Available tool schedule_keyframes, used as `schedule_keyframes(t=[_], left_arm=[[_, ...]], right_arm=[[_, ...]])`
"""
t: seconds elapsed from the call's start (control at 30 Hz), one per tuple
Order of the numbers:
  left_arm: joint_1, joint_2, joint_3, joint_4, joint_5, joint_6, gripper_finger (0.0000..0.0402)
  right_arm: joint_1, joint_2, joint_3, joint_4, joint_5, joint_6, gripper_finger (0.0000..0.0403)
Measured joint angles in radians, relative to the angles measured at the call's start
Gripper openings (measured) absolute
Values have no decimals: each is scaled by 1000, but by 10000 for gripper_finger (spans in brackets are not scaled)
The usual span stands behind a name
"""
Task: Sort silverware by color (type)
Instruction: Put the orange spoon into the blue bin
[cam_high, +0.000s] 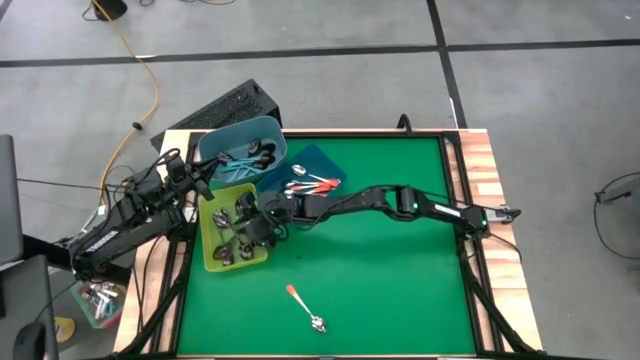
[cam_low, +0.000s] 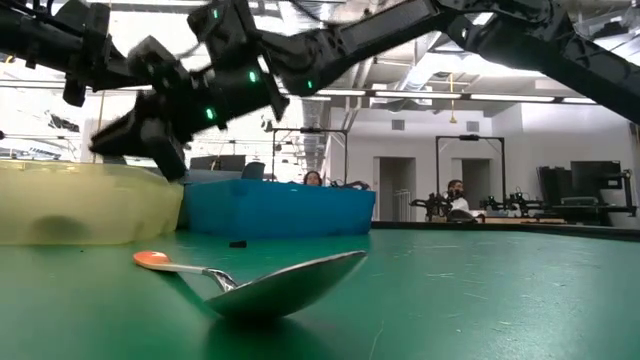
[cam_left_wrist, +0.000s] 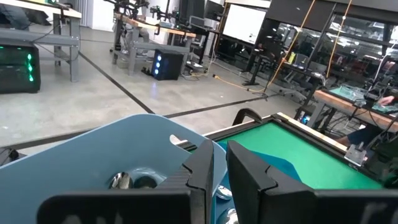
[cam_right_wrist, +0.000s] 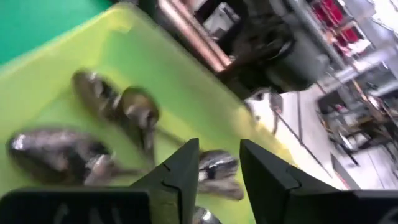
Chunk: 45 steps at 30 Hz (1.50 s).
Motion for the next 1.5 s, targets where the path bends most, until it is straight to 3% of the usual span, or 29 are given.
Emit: schedule_keyframes(t=[0.2,0.4,0.6,0.87,1.07,1.3,1.5], left_arm=[[0,0,0,0,0,0,29],[0,0,0,1,4,0,29],[0,0,0,1,10,-3,29],[0,0,0,0,9,-39,29],[0,0,0,0,9,-66,29],[0,0,0,0,9,-125,29],[0,0,0,0,6,-124,29]], right_arm=[[50,-1,186,-243,181,136,157],[116,-92,158,-486,270,455,159],[194,-147,158,-797,272,858,157],[313,-131,157,-1177,263,1112,157],[380,-130,157,-1234,220,1238,156],[465,-130,157,-1215,206,1100,156],[488,-130,157,-1143,209,1175,156]])
